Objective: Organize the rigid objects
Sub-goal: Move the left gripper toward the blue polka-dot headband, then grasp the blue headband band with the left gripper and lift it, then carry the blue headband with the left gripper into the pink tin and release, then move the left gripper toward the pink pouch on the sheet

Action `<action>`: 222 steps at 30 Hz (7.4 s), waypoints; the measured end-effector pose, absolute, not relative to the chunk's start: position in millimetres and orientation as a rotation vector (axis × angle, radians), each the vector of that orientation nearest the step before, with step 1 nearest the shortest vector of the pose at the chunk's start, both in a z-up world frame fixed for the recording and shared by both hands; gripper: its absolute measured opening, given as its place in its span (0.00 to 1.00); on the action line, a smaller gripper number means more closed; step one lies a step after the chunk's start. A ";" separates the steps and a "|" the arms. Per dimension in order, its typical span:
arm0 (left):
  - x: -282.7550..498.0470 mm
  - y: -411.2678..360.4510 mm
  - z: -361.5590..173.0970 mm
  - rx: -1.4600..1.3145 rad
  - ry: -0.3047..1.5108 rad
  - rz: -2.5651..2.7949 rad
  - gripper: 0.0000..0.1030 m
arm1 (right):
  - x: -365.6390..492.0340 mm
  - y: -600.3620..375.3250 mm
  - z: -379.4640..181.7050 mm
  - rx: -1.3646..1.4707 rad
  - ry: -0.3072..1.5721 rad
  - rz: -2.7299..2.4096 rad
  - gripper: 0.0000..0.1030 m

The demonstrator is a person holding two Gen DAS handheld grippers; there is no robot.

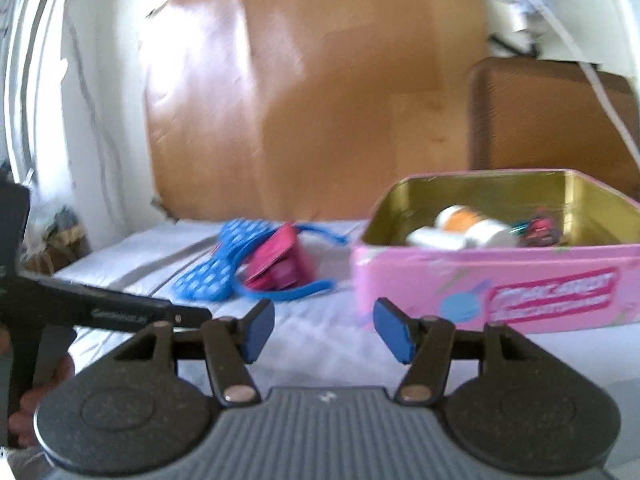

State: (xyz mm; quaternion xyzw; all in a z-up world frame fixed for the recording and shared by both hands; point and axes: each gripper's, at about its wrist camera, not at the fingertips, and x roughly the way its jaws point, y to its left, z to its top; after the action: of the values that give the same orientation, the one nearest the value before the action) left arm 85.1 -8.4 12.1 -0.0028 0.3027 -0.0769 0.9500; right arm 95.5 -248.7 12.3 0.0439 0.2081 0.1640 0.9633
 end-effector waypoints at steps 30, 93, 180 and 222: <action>72.6 99.2 2.2 -0.421 0.444 -0.015 0.72 | 174.9 -59.7 30.0 -0.276 0.649 0.670 0.08; 79.7 18.5 29.4 -0.133 0.515 -0.200 0.07 | 106.4 -195.4 3.7 0.026 0.568 0.326 0.07; 88.2 -115.3 64.8 0.091 0.548 -0.290 0.32 | 70.5 -314.1 31.0 0.207 0.333 0.090 0.40; 149.7 85.5 6.0 -0.098 0.616 0.112 0.45 | 135.8 -160.7 22.8 -0.014 0.497 0.338 0.43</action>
State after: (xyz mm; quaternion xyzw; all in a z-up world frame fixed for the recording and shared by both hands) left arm 149.7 85.5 6.0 -0.0480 0.3030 0.0548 0.9502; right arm 135.8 -160.7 22.8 -0.0067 0.2447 0.1666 0.9552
